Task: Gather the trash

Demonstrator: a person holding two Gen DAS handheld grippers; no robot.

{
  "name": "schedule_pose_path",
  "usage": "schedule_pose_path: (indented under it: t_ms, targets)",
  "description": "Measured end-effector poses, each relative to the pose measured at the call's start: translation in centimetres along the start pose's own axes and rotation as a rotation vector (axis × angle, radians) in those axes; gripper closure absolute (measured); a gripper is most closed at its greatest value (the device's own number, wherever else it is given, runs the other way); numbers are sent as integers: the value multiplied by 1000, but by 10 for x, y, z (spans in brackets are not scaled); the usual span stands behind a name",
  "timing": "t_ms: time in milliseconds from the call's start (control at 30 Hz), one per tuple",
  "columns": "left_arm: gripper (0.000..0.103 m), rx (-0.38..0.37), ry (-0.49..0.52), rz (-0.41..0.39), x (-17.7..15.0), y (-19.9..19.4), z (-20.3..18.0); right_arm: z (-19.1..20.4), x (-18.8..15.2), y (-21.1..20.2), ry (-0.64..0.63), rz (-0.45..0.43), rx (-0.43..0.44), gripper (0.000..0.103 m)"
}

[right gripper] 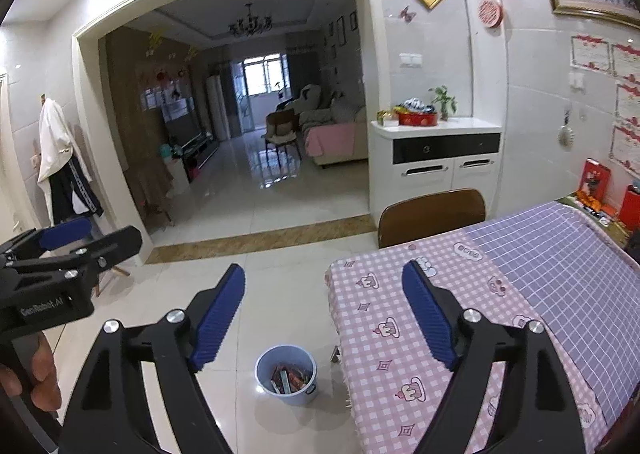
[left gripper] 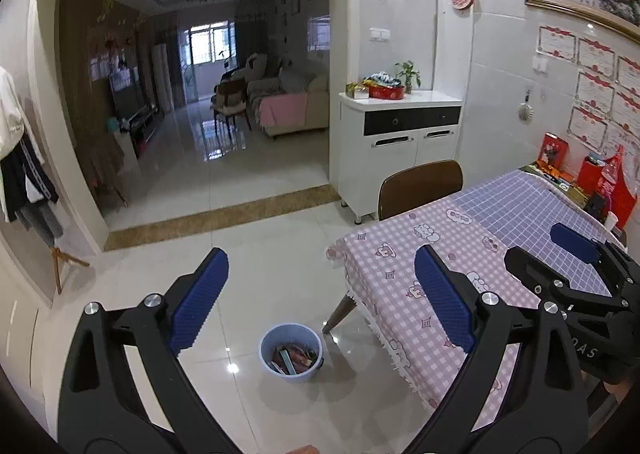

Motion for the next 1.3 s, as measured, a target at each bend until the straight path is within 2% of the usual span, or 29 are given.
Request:
schedule_pose_path:
  t_ms: [300, 500, 667, 1300]
  targets:
    - [9, -3, 11, -69, 2, -38, 22, 27, 2, -30, 2, -66, -27, 21]
    - [9, -12, 8, -91, -3, -55, 33, 43, 4, -43, -8, -95, -30, 16]
    - [9, -14, 5, -107, -5, -60, 39, 55, 0, -50, -20, -98, -29, 16]
    - [9, -39, 22, -137, 3, -59, 36, 48, 2, -49, -14, -112, -34, 15]
Point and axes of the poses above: each gripper's, at about its wrist camera, not at the fingertips, and y roughly the way its jaws point, z to its left, x to its top, the point moved 6 cm from there along y, roughly the way its jaws point, and after that the axes turned 15 degrees about y, right-handed, at the moved point
